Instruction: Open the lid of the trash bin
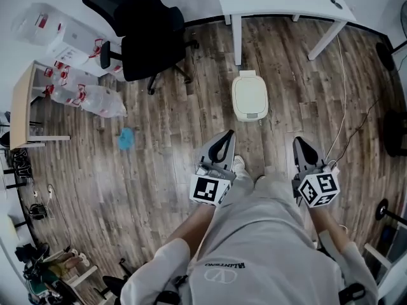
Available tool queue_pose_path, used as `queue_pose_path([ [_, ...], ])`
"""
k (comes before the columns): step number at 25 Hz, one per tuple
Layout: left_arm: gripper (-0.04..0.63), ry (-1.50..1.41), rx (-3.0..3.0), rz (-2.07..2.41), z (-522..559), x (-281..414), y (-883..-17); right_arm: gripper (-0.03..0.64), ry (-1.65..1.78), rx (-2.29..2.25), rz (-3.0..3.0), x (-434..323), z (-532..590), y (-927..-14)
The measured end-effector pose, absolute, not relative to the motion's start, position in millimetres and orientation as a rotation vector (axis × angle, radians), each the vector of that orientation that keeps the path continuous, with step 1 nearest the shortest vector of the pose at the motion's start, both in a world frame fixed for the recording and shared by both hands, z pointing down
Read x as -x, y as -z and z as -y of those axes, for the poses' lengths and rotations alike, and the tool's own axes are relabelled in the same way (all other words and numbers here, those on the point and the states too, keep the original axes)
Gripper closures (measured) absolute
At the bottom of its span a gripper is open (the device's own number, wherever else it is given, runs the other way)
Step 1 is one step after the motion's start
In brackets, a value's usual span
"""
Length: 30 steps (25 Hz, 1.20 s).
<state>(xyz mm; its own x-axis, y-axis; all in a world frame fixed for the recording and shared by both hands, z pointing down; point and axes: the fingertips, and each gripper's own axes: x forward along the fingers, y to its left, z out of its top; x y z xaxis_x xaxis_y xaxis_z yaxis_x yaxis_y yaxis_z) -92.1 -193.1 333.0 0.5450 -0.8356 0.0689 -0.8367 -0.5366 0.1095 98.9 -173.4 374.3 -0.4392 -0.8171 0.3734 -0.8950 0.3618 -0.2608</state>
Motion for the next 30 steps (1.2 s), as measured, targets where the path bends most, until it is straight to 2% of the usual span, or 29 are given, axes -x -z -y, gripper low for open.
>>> queue_pose_path([
  [10, 0.594, -0.093, -2.591, 1.393, 263, 67, -391, 0.600, -0.730, -1.427, 2.438, -67, 247, -431],
  [19, 0.594, -0.200, -2.503, 1.444, 320, 41, -458, 0.600, -0.890, -1.361, 2.403, -78, 313, -504],
  [30, 0.594, -0.289, -2.373, 1.437, 352, 15, -585, 0.600, -1.107, -1.208, 2.279, -72, 353, -656],
])
